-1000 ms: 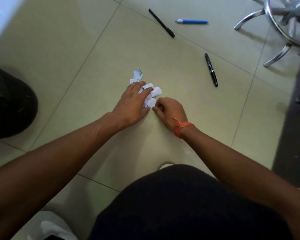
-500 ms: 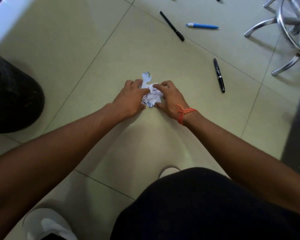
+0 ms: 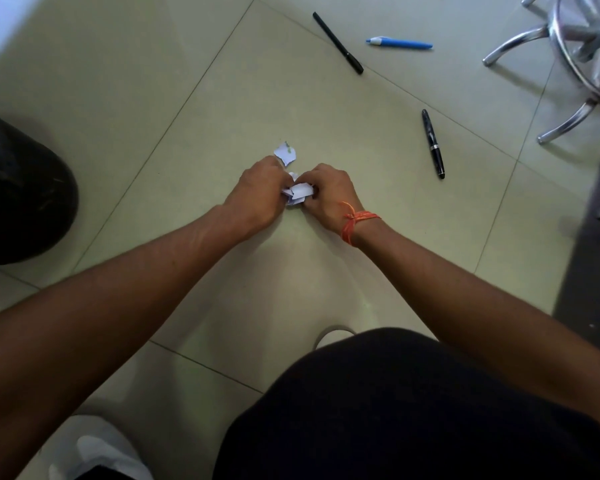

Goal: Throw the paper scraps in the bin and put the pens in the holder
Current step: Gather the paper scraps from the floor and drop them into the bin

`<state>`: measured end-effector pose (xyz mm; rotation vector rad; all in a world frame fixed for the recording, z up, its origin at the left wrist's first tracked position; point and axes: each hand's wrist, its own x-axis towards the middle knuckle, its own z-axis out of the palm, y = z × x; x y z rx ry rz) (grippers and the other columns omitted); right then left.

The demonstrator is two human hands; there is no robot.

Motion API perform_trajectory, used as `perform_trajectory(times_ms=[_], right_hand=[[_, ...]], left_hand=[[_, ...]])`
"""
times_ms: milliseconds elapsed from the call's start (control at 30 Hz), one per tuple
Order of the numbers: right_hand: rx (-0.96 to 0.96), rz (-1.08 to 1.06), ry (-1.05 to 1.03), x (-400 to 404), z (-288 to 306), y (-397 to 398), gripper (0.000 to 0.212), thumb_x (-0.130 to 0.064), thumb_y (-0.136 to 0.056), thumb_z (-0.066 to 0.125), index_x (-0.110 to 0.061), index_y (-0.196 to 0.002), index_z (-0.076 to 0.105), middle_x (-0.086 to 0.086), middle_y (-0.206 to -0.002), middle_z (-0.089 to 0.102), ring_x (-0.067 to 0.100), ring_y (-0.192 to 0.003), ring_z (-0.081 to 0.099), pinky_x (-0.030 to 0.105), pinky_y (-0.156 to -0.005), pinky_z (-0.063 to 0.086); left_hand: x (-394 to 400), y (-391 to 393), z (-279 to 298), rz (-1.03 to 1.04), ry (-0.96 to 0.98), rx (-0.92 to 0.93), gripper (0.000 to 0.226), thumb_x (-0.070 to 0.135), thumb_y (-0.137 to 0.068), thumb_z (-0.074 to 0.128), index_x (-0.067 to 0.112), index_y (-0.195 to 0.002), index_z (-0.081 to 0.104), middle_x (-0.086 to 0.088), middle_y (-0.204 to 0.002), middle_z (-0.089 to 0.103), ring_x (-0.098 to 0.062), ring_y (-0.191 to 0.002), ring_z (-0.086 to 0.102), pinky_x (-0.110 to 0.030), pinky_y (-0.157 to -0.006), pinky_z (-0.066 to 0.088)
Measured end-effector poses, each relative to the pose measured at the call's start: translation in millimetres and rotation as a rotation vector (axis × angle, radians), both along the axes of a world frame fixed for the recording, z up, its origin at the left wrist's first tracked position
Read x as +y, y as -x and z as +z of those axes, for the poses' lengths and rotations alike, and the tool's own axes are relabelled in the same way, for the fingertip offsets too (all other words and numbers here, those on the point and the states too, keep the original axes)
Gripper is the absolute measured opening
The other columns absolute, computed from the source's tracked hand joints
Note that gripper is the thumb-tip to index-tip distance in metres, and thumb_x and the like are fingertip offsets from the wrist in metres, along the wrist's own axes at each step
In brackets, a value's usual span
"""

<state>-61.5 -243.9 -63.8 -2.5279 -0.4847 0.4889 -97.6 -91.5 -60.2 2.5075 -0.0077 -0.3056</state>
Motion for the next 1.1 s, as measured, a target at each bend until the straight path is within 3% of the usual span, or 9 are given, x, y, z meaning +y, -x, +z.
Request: perform_trajectory(times_ms=[133,333,467,600,733,800,933,1100], right_hand=[[0.044,-0.051,-0.021,1.3,-1.5,0.1,0.024,-0.02,-0.08,0.069,-0.014,-0.103,0.072,0.015,-0.094,0.064,0.029,-0.086,0.061,0.032,-0.073,0.045],[0.084,-0.063,-0.092,-6.5,-0.4,4.4,0.071,-0.028,-0.069,0.082,-0.02,-0.133,0.051,0.009,-0.119,0.052,0.019,-0.096,0.054,0.024,-0.08,0.042],[0.084,-0.032,-0.104,-2.0,3.4,6.8,0.072,-0.026,-0.068,0.081,-0.02,-0.134,0.051,0.01,-0.119,0.05,0.02,-0.093,0.055,0.028,-0.081,0.046],[0.073,-0.004,0.002,11.1,1.7,6.3,0.038,-0.022,-0.074,0.077,-0.01,-0.109,0.069,0.013,-0.11,0.055,0.028,-0.091,0.059,0.03,-0.076,0.045],[0.075,-0.07,-0.01,15.7,-0.9,8.8,0.023,-0.022,-0.079,0.075,-0.006,-0.095,0.074,0.018,-0.096,0.065,0.029,-0.085,0.059,0.034,-0.073,0.043],[0.105,-0.17,-0.089,13.3,-3.4,6.6,0.019,-0.019,-0.077,0.076,-0.006,-0.092,0.076,0.015,-0.094,0.07,0.026,-0.083,0.061,0.032,-0.074,0.045],[0.113,-0.375,-0.183,10.6,-1.2,-18.8,0.015,-0.02,-0.075,0.075,-0.008,-0.083,0.078,0.011,-0.084,0.075,0.019,-0.08,0.066,0.029,-0.077,0.051],[0.044,-0.176,-0.072,27.5,10.1,-58.3,0.012,-0.014,-0.076,0.071,-0.009,-0.086,0.075,0.011,-0.092,0.074,0.023,-0.081,0.064,0.027,-0.072,0.048]], left_hand=[[1.2,-0.7,5.8,0.0,0.019,0.033,0.018,0.013,-0.087,0.06,0.008,-0.093,0.076,-0.012,-0.095,0.063,-0.03,-0.093,0.062,-0.028,-0.07,0.037],[14.6,11.6,6.4,0.057,0.097,0.014,0.049,0.018,-0.076,0.074,0.015,-0.123,0.061,-0.01,-0.128,0.049,-0.028,-0.095,0.061,-0.03,-0.078,0.046],[12.0,4.1,13.9,0.029,0.029,0.123,0.077,0.02,-0.073,0.079,0.019,-0.142,0.046,-0.017,-0.141,0.036,-0.031,-0.097,0.057,-0.035,-0.087,0.048],[7.3,-3.7,12.9,-0.067,-0.135,0.164,0.031,0.019,-0.078,0.073,0.01,-0.107,0.068,-0.015,-0.114,0.05,-0.034,-0.092,0.06,-0.035,-0.077,0.048],[5.8,-0.3,9.1,0.021,-0.077,0.147,0.008,0.01,-0.078,0.065,0.003,-0.077,0.069,-0.011,-0.072,0.06,-0.035,-0.079,0.063,-0.033,-0.06,0.036],[10.3,3.6,4.5,0.144,0.053,0.167,0.008,0.008,-0.075,0.069,0.005,-0.078,0.076,-0.011,-0.072,0.07,-0.029,-0.074,0.066,-0.03,-0.061,0.044],[27.4,7.8,8.1,0.344,0.242,0.196,0.01,0.007,-0.071,0.069,0.009,-0.066,0.077,-0.005,-0.069,0.074,-0.009,-0.06,0.056,-0.022,-0.058,0.04],[46.1,7.5,17.9,0.411,0.273,0.138,0.011,0.005,-0.067,0.069,0.012,-0.061,0.075,-0.001,-0.073,0.075,-0.009,-0.067,0.061,-0.022,-0.063,0.045]])
